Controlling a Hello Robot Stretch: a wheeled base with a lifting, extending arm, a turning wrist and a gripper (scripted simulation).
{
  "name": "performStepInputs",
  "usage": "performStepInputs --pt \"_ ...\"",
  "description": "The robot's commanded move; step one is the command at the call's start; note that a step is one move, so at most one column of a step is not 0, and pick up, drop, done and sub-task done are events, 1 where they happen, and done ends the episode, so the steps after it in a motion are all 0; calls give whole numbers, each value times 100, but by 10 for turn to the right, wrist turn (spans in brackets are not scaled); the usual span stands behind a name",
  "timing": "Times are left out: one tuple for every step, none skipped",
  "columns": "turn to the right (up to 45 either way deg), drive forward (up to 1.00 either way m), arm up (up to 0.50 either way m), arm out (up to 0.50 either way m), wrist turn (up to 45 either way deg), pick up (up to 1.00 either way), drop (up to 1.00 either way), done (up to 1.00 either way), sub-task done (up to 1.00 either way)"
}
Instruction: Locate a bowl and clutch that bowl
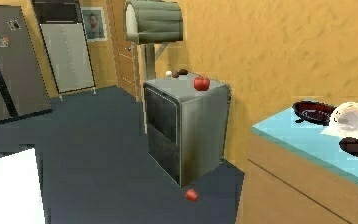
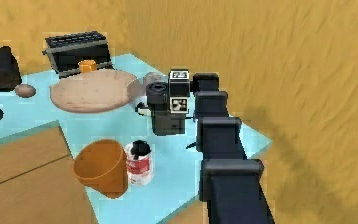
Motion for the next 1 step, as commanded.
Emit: performStepInputs --pt "0 0 0 0 0 0 0 100 0"
